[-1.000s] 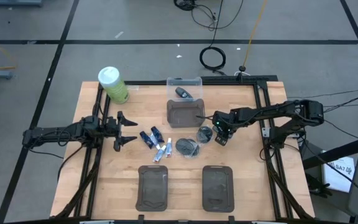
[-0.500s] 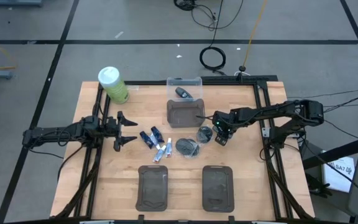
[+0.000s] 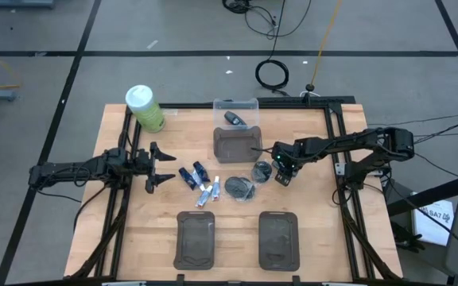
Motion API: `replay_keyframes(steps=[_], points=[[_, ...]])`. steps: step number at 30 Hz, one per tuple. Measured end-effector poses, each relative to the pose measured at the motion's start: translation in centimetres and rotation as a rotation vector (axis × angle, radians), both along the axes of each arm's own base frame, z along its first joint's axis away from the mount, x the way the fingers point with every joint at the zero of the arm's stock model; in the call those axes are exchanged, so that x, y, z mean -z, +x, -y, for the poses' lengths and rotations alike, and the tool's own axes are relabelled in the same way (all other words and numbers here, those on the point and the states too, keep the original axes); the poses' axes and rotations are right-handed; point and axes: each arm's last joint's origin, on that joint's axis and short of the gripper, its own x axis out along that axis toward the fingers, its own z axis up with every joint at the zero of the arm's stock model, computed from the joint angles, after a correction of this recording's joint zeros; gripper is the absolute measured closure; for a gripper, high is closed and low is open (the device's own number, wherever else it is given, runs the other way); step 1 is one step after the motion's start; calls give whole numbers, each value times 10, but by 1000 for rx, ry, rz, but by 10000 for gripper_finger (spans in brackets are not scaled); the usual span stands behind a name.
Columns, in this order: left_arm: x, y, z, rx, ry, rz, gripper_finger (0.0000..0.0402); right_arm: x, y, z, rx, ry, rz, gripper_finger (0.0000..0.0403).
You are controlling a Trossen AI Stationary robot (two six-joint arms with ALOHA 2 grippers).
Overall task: Pick & Place Travel size toiletries
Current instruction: Put the black deodorant into the transparent bin
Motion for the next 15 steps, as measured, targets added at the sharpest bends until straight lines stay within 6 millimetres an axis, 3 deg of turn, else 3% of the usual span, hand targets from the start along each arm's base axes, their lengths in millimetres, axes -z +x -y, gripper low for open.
replay_keyframes(steps=[15], points=[[0,0,0,0,0,0,96,-13,-6,-1,-1,-9,39,198]])
